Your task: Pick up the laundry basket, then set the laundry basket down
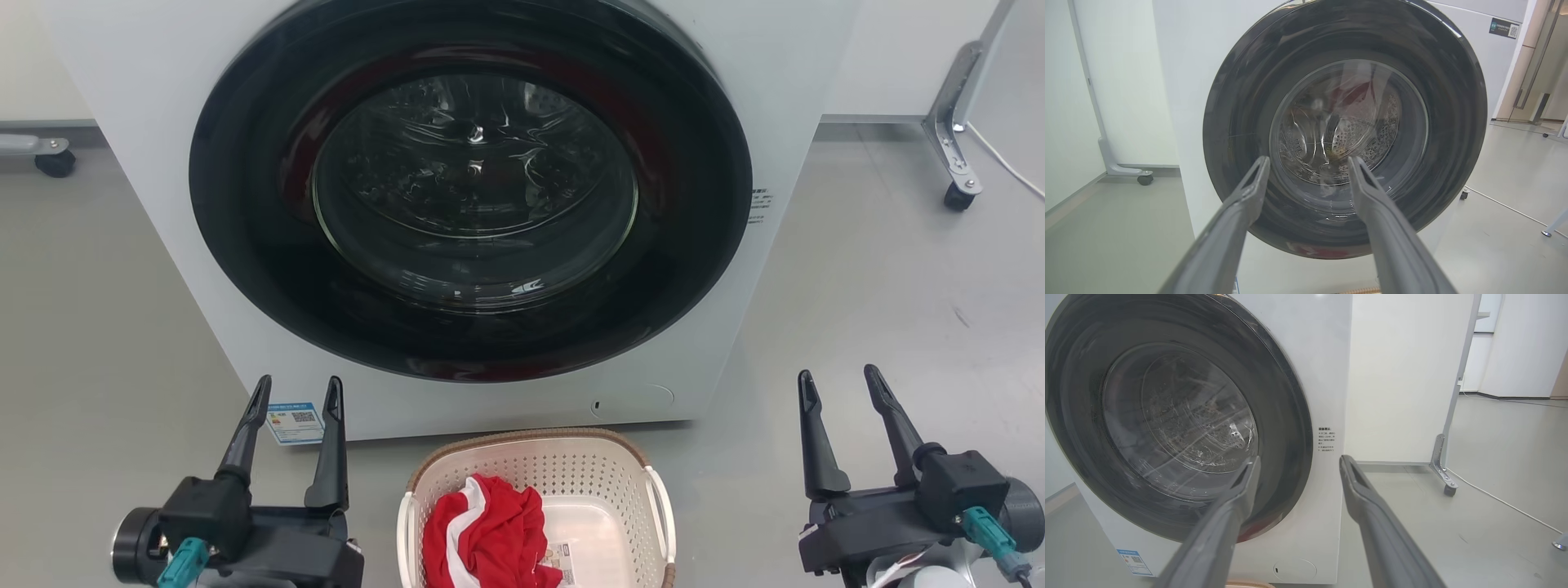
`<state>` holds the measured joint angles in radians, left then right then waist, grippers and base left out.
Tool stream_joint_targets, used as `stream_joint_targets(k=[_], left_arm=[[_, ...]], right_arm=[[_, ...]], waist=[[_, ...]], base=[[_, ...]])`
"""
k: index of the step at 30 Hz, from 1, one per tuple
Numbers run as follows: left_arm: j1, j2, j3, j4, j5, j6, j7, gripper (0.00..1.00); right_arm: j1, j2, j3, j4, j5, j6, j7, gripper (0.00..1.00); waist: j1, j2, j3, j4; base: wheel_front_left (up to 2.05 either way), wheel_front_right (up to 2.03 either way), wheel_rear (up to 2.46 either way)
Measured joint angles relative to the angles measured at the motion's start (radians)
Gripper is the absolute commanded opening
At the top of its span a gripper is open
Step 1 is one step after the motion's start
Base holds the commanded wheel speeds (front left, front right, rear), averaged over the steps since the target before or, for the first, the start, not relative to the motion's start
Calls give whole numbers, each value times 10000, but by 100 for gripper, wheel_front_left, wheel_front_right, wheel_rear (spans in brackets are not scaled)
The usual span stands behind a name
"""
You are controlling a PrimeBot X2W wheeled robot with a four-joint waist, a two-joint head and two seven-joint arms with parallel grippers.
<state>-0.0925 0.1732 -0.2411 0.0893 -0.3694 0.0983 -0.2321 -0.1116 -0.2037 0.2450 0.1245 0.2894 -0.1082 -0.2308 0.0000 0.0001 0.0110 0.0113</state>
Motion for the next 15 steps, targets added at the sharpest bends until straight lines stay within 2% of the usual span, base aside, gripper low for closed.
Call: stream_joint_targets(k=[4, 15], left_arm=[[33, -8, -48, -69, 384, 155, -79, 100], [178, -111, 94, -17, 454, 176, 86, 100]], right_arm=[[15, -33, 29, -48, -523, -105, -188, 100], [38, -12, -82, 25, -508, -148, -188, 100]], waist=[[0, 0, 31, 6], [0, 0, 74, 12]], base=[[0, 0, 0], [0, 0, 0]])
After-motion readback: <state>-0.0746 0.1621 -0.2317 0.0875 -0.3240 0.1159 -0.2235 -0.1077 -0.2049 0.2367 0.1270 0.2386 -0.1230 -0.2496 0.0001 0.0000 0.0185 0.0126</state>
